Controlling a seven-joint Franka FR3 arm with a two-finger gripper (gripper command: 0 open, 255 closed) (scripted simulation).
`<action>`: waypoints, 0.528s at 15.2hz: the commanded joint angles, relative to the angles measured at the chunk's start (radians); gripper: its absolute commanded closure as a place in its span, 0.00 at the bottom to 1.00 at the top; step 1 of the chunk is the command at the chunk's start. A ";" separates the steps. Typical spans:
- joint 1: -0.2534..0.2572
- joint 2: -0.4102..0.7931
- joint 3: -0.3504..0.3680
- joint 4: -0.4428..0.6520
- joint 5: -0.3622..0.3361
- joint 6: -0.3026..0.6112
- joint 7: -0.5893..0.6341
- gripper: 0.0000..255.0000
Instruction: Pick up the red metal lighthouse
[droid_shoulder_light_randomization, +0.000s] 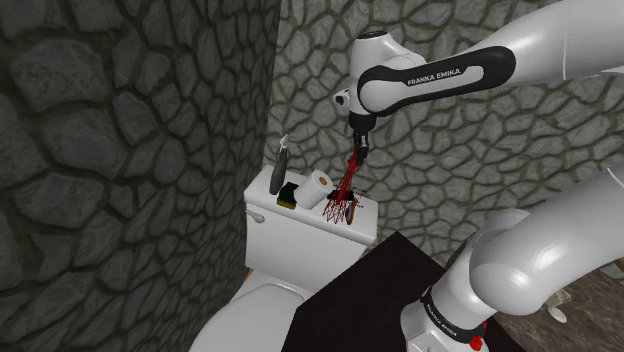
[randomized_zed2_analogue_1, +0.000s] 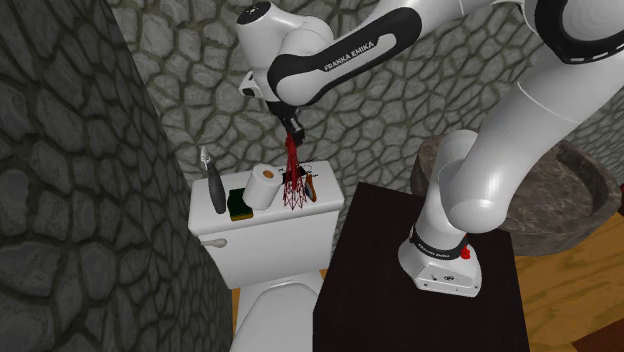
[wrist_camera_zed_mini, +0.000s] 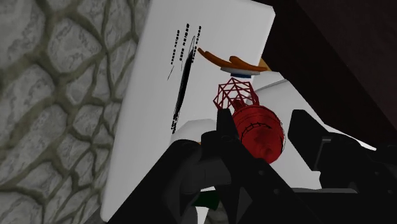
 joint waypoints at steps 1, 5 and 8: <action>0.001 -0.009 0.001 0.018 0.003 -0.026 -0.008 1.00; 0.003 -0.026 0.005 0.057 0.010 -0.081 -0.021 1.00; 0.004 -0.036 0.008 0.088 0.015 -0.121 -0.031 1.00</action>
